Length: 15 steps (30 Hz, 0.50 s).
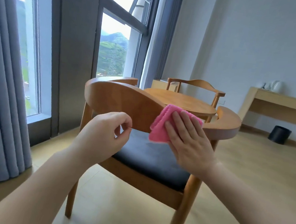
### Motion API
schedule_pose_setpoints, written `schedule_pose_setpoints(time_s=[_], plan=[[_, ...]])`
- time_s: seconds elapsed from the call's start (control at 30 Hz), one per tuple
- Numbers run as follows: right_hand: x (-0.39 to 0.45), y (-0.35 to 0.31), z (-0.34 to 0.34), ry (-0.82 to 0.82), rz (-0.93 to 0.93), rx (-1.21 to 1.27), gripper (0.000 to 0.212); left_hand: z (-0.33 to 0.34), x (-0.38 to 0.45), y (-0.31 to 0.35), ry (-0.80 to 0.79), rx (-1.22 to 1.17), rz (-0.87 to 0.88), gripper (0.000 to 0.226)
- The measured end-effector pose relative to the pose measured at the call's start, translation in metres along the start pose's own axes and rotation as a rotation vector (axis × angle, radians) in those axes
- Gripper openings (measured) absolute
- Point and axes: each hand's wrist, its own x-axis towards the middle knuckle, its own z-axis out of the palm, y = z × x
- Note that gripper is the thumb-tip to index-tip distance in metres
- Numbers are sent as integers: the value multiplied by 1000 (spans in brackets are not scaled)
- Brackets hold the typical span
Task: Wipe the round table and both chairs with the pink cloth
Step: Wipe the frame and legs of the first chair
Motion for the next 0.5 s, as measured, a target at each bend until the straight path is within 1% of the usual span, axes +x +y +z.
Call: schedule_pose_setpoints(time_s=[0.13, 0.23, 0.4, 0.5], plan=[[-33, 28, 4, -23, 39, 6, 76, 13, 0, 13, -72, 4, 35, 11], [-49, 41, 6, -40, 99, 18, 82, 19, 0, 18, -106, 10, 51, 9], [-50, 39, 8, -41, 115, 42, 85, 17, -6, 19, -142, 109, 53, 14], [-41, 29, 6, -41, 88, 30, 80, 10, -13, 11, -111, 171, 19, 17]])
